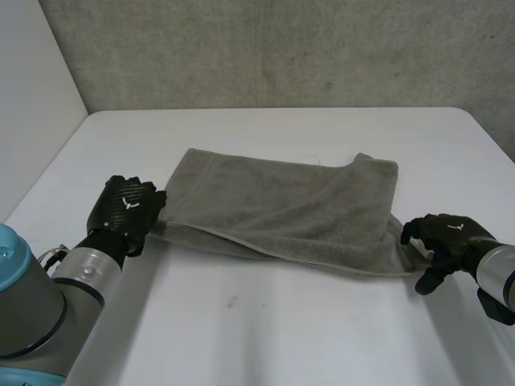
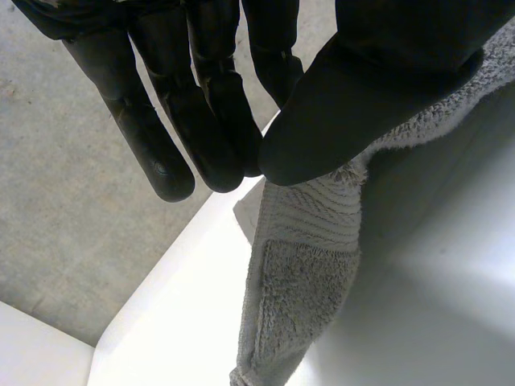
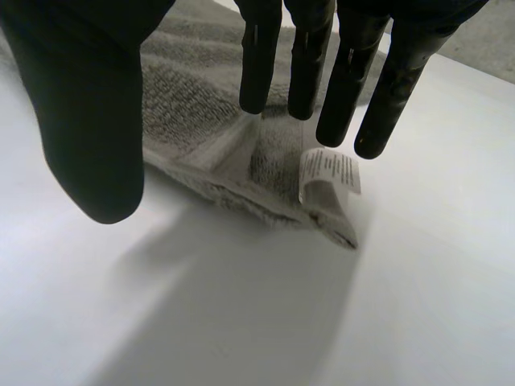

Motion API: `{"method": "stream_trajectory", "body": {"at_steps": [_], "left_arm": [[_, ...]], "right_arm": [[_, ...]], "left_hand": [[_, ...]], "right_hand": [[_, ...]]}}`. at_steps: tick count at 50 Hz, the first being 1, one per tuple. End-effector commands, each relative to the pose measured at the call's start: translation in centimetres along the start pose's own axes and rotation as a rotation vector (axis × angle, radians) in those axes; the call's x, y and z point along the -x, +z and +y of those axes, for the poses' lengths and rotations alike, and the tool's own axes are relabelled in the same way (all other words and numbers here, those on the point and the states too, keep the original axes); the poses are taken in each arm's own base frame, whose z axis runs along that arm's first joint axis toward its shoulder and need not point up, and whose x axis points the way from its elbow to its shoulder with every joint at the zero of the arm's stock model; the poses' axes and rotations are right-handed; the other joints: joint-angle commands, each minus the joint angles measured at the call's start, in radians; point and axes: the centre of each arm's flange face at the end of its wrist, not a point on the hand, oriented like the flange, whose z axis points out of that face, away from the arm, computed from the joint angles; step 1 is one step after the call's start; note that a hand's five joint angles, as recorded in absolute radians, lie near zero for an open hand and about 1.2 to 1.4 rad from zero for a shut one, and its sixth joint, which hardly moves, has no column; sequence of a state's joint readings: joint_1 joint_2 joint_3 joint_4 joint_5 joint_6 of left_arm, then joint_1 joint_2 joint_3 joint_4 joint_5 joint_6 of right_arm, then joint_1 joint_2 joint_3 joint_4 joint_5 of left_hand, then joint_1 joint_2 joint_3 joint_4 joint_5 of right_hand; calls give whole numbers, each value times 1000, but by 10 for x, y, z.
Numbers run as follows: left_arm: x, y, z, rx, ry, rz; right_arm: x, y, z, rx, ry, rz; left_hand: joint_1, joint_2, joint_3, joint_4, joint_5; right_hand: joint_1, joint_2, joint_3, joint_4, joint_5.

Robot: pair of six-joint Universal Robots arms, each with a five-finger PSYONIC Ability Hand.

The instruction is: Fold the towel.

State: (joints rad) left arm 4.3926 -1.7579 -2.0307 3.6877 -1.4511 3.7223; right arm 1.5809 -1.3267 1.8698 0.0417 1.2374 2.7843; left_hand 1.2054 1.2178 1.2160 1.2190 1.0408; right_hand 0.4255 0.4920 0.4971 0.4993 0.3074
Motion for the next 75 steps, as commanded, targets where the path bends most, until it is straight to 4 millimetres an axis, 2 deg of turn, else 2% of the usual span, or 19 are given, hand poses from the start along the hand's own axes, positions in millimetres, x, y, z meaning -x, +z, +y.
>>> {"method": "stream_trajectory", "body": {"at_steps": [1,12,27,30,32,38,43,46,49,50,51,52,53,55,62,67,71,73,75], "left_arm": [[4,2,3,8,-2,-12],[4,2,4,13,-5,-11],[6,2,5,17,-6,-15],[6,2,5,17,-6,-15],[6,2,5,17,-6,-15],[6,1,4,18,-6,-14],[12,-2,-5,-8,2,-35],[17,-9,-17,-32,7,-48],[29,-21,-38,-75,15,-74],[29,-21,-38,-75,15,-74],[36,-28,-51,-99,19,-92],[44,-35,-64,-127,23,-108],[44,-36,-64,-127,23,-108],[58,-51,-89,-157,30,-127],[62,-79,-105,-35,80,-41],[58,-85,-101,45,165,23],[55,-70,-90,77,213,43],[54,-62,-85,87,216,50],[52,-55,-80,94,217,56]], "right_arm": [[0,3,5,-30,-15,12],[1,18,16,-54,-43,17],[0,26,28,-13,-90,28],[0,27,27,-20,-93,30],[-2,29,25,-45,-104,43],[-7,30,18,-74,-114,67],[-12,8,-17,-189,-155,126],[-12,1,-26,-218,-169,136],[-11,-21,-47,-263,-214,156],[-12,-36,-61,-282,-242,171],[-12,-52,-73,-292,-273,176],[-12,-53,-74,-292,-273,176],[-10,-68,-84,-293,-307,181],[-9,-80,-93,-283,-347,184],[-1,-126,-116,-173,-579,170],[1,-132,-122,-188,-595,169],[2,-127,-116,-170,-586,150],[2,-120,-112,-160,-581,136],[-2,-92,-102,-127,-560,104]], "left_hand": [[191,178,180,177,181],[191,178,180,177,181],[191,178,180,177,181],[191,178,180,177,181],[191,178,180,177,181],[191,178,180,177,181],[191,178,180,177,181],[191,178,180,177,181],[191,178,180,177,181],[191,178,180,177,181],[191,178,180,177,181],[191,178,180,177,181],[191,178,180,177,181],[191,178,180,177,181],[191,178,180,177,181],[191,178,180,177,181],[191,178,180,177,181],[191,178,180,177,181],[191,178,180,177,181]], "right_hand": [[238,171,166,164,181],[440,374,369,366,384],[429,362,357,355,372],[622,556,551,549,566],[969,903,897,895,913],[971,904,899,897,914],[971,904,899,897,914],[971,904,899,897,914],[971,904,899,897,914],[971,904,899,897,914],[971,904,899,897,914],[971,904,899,897,914],[971,904,899,897,914],[971,904,899,897,914],[971,904,899,897,914],[971,904,899,897,914],[971,904,899,897,914],[971,904,899,897,914],[971,904,899,897,914]]}}
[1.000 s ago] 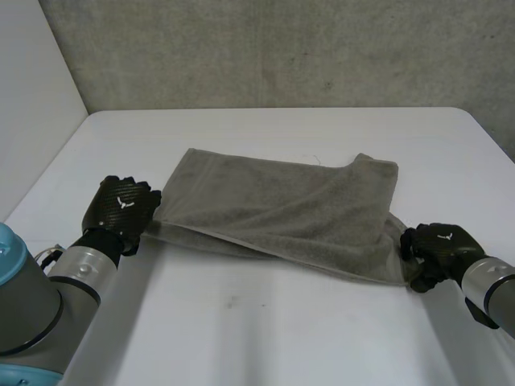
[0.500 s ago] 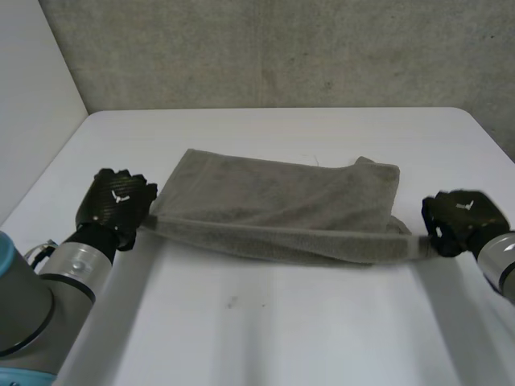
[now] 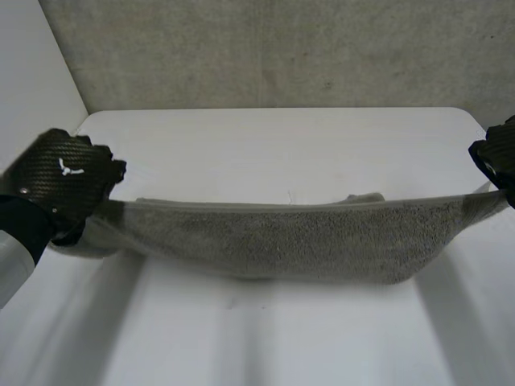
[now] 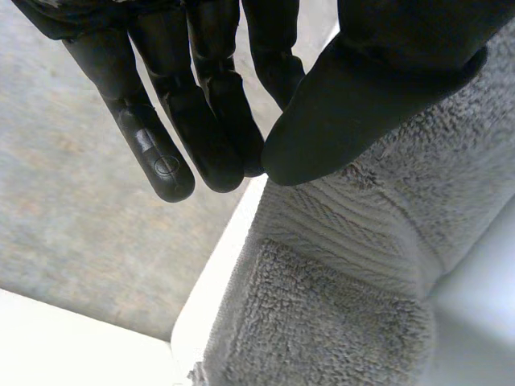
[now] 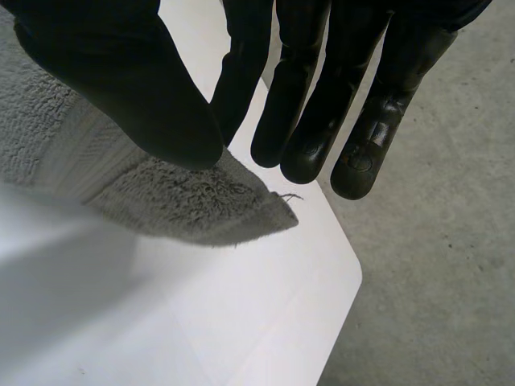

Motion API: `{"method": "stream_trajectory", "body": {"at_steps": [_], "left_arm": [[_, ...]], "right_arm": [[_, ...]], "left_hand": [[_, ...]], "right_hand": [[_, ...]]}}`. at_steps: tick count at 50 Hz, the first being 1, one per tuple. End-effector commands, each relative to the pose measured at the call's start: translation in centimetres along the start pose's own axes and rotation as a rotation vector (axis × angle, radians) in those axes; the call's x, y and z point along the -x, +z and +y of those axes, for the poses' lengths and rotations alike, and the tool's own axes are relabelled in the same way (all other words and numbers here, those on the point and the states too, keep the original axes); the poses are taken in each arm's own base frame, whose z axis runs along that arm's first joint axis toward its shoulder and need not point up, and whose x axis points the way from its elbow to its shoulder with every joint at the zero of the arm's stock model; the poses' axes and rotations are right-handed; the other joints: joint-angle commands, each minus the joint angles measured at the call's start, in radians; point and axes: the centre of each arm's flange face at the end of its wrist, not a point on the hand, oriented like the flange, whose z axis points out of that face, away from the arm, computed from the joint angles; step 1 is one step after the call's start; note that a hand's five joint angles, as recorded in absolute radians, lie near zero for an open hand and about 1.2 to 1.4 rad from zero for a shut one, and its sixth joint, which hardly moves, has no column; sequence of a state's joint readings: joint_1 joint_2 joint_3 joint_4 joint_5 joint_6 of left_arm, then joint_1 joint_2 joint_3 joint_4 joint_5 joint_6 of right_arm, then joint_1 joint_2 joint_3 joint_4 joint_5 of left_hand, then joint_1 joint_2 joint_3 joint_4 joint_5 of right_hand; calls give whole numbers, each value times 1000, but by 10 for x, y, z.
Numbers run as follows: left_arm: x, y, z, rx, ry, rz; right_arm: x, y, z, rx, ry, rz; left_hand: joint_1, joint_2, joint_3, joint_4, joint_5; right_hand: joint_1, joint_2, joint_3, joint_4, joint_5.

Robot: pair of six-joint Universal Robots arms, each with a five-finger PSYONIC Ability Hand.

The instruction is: Fold the towel.

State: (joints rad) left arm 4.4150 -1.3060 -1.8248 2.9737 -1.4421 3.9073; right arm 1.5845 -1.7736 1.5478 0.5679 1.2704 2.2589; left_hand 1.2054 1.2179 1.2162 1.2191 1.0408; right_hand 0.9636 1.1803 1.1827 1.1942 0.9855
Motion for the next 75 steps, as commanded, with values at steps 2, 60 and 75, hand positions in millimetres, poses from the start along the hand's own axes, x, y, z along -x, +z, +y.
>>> {"method": "stream_trajectory", "body": {"at_steps": [2,60,75], "left_arm": [[-12,37,20,47,41,44],[-81,126,99,29,-200,126],[-71,6,75,411,-45,466]], "right_arm": [[23,50,26,35,50,-96],[112,128,62,-81,82,-215],[82,29,55,196,-120,-384]], "left_hand": [[191,178,180,177,181],[191,178,180,177,181],[191,178,180,177,181]], "right_hand": [[433,216,214,202,236],[433,216,214,202,236],[433,216,214,202,236]]}}
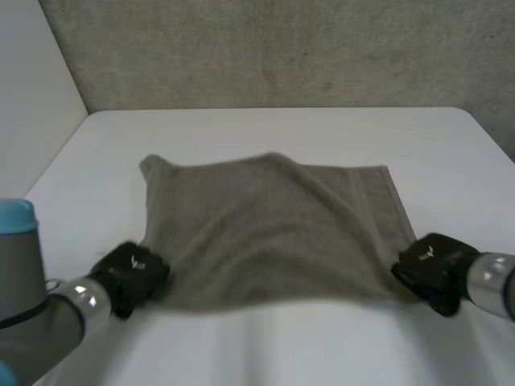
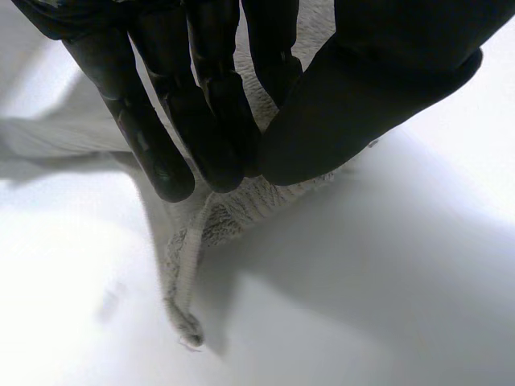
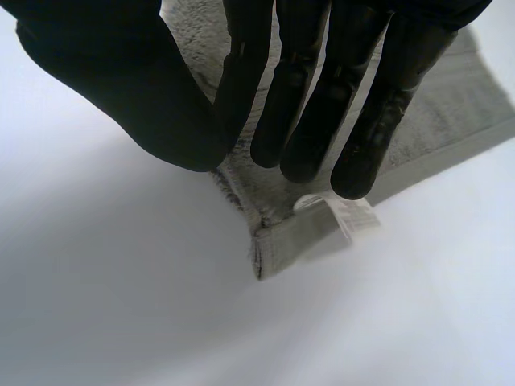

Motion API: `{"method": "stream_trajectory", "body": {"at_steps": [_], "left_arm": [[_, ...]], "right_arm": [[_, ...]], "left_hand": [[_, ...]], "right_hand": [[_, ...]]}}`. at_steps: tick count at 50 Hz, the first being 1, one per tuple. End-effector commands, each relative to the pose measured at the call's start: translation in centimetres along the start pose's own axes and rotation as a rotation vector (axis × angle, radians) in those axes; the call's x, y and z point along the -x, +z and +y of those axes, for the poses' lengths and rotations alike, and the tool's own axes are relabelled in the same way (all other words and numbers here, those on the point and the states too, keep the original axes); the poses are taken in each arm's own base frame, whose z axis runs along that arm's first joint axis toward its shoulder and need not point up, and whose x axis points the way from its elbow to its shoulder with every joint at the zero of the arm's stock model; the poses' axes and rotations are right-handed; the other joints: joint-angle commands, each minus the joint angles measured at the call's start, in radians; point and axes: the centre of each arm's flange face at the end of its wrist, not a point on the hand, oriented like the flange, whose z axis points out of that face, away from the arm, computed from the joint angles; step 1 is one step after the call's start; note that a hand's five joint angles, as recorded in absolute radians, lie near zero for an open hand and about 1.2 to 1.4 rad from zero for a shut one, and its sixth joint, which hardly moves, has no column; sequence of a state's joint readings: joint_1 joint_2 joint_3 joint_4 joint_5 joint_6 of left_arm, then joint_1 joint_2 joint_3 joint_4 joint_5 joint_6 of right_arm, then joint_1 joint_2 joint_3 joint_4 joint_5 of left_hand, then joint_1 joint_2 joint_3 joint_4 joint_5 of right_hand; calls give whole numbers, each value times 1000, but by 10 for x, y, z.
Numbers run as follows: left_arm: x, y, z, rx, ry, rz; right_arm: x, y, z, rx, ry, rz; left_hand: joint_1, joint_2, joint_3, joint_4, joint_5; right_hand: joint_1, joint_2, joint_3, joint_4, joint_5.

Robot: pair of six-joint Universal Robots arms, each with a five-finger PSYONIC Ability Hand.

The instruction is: Fold the towel.

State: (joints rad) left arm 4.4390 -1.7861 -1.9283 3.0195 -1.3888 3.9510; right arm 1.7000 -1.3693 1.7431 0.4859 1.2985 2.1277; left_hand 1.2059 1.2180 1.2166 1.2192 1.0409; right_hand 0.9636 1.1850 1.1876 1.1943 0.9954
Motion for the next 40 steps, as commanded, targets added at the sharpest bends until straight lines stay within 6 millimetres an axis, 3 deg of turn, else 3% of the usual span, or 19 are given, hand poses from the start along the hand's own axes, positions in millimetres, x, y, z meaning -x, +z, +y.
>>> {"method": "stream_trajectory", "body": {"at_steps": [1,8,11,12,13,14,15,24,31,40], "left_arm": [[7,-54,-18,19,12,15],[33,-39,-42,-168,64,-177],[35,-28,-41,-175,64,-187],[39,-15,-40,-177,66,-198],[44,-1,-41,-190,73,-215],[44,-1,-41,-190,73,-215],[50,12,-45,-210,80,-235],[86,86,-64,-320,100,-349],[102,119,-73,-389,122,-411],[113,165,-78,-466,149,-451]], "right_arm": [[-10,-45,-17,-66,-87,126],[-19,-37,-26,-150,-66,188],[-26,-14,-24,-164,-10,201],[-32,-1,-24,-174,9,216],[-32,-1,-24,-174,9,216],[-37,11,-25,-182,27,236],[-41,21,-27,-193,42,255],[-62,61,-54,-287,56,435],[-79,98,-66,-365,37,537],[-87,127,-75,-450,17,609]], "left_hand": [[190,178,180,177,181],[190,178,180,177,181],[190,178,180,177,181],[190,178,180,177,181],[190,178,180,177,181],[190,178,180,177,181],[190,178,180,177,181],[190,178,180,177,181],[190,178,180,177,181],[190,178,180,177,181]], "right_hand": [[433,211,209,202,226],[433,211,209,202,226],[433,211,209,202,226],[433,211,209,202,226],[433,211,209,202,226],[433,211,209,202,226],[433,211,209,202,226],[433,211,209,202,226],[433,211,209,202,226],[433,211,209,202,226]]}}
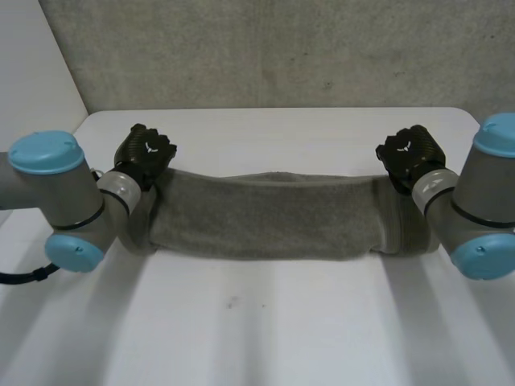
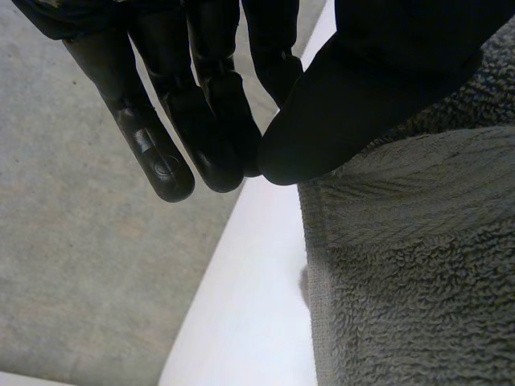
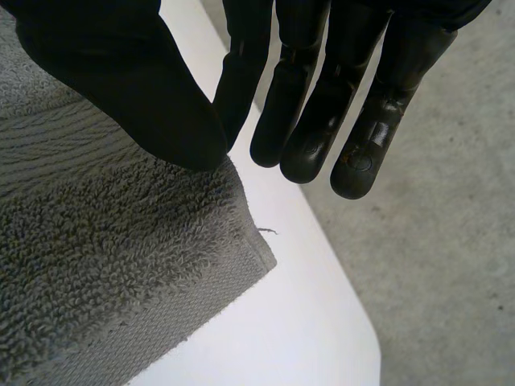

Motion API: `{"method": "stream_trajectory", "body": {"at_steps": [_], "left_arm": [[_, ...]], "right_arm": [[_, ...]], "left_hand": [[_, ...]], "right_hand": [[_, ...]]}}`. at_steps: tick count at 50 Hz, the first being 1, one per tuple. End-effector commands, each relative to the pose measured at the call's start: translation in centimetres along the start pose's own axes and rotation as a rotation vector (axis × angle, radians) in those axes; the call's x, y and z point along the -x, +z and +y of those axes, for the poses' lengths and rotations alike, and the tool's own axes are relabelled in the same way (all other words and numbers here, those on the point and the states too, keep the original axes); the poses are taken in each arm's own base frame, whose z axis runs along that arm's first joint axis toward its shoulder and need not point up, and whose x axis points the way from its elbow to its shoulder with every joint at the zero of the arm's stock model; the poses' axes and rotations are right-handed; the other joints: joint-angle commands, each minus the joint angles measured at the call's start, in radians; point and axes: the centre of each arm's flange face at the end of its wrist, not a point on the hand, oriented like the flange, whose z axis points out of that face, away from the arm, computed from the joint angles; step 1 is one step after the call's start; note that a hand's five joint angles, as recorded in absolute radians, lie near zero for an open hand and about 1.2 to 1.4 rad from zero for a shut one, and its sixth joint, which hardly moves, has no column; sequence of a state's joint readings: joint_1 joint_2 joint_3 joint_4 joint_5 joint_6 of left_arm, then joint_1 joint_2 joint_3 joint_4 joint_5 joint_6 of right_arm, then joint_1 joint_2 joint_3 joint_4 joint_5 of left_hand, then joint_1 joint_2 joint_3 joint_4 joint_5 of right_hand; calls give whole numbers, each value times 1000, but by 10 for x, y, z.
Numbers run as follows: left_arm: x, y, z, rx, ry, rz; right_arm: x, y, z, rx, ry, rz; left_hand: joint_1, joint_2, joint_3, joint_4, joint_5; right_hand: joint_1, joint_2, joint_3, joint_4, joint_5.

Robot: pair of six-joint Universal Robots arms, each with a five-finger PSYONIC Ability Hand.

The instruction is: Fold the towel.

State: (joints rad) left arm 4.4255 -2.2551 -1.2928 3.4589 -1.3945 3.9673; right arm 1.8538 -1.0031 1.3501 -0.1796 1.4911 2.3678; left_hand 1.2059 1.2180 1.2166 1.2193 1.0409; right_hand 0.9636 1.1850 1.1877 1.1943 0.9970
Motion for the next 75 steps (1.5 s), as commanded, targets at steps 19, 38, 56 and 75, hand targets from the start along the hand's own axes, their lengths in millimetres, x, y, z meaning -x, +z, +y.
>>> {"method": "stream_trajectory", "body": {"at_steps": [19,38,56,75], "left_arm": [[-21,80,27,-127,32,-61],[7,42,-42,-208,27,-77],[51,-56,-74,-182,-344,-72],[-11,-58,-7,31,-454,52]], "right_arm": [[12,76,15,-156,-24,222],[-37,47,-38,-251,63,278],[-32,-56,-41,54,321,-99],[-7,-44,52,213,421,-166]], "left_hand": [[190,178,180,177,181],[-1031,-1044,-1042,-1045,-1041],[-1031,-1043,-1041,-1044,-1040],[-1025,-1037,-1035,-1038,-1034]], "right_hand": [[433,211,209,202,225],[-789,-1011,-1013,-1020,-997],[-789,-1011,-1013,-1020,-997],[-636,-857,-860,-866,-843]]}}
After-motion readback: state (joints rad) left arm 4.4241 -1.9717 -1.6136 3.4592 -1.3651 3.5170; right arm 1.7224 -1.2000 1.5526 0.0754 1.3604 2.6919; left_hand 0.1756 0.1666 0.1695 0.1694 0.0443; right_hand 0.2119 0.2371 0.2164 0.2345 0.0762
